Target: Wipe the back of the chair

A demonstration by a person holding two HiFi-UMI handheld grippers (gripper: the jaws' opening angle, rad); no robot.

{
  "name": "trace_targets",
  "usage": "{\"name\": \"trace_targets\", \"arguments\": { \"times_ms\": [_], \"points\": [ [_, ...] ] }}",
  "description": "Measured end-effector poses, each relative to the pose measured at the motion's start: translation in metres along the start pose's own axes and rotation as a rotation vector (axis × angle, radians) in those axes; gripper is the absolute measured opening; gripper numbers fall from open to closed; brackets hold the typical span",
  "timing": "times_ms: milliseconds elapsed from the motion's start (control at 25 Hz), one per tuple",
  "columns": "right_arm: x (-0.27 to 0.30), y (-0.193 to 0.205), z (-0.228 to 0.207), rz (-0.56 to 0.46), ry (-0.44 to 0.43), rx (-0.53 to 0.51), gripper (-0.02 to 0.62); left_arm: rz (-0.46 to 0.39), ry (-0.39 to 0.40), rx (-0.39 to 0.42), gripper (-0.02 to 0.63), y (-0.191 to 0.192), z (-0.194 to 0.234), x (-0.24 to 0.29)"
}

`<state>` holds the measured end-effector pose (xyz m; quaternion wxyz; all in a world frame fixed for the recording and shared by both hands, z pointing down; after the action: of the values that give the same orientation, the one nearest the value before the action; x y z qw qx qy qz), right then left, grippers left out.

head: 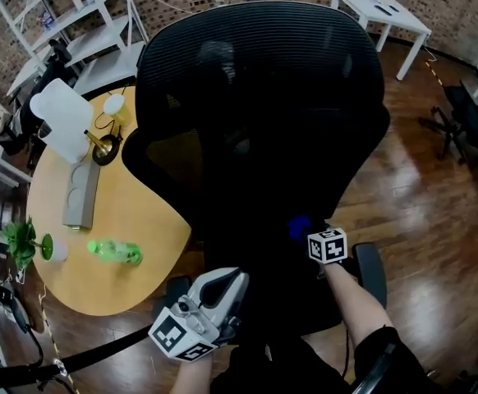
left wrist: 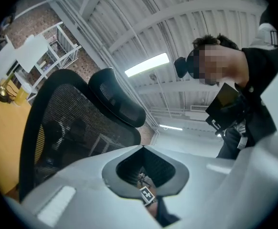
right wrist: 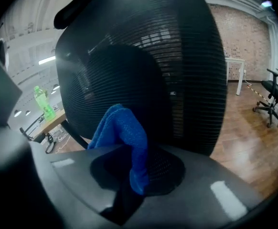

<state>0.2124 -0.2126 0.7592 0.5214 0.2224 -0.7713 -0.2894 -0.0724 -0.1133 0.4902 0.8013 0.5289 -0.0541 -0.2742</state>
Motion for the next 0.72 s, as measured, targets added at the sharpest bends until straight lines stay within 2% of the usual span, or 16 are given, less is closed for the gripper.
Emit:
{"name": "trace_targets", "arguments": {
  "times_ms": [280, 480, 600, 640, 720],
  "points": [
    [-0.040, -0.005, -0.030, -0.062, 0.136, 0.080, 0.054, 0.037, 0.094, -0.023, -0.003, 0.007, -0.006, 0.036],
    [-0.093, -0.041, -0.036, -0.239, 0.201, 0.092, 0.054, 0.051, 0.156, -0.010, -0.003, -0.006, -0.022, 0.048],
    [-0.136, -0.073, -0.017, -0.386, 0.158, 0.102, 0.054, 0.043, 0.185, -0.019, -0.003, -0.022, -0.038, 0.042],
    [-0.153, -0.084, -0.005, -0.440, 0.115, 0.108, 0.054, 0.036, 0.194, -0.021, -0.003, -0.028, -0.044, 0.039],
    [-0.189, -0.107, 0.029, -0.558, -0.027, 0.096, 0.054, 0.012, 0.210, -0.016, -0.003, -0.043, -0.056, 0.031]
  ]
}}
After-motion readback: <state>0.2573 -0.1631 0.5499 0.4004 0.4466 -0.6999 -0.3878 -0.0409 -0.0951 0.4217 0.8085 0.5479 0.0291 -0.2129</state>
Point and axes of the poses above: the fingertips, and each gripper's own axes: x forward along the fingers, z to its left, y out of its underside, the point moved 8 cm from there along -x, backward along the fingers, and after that the axes turned 1 degree about y, right-handed, at the moved point
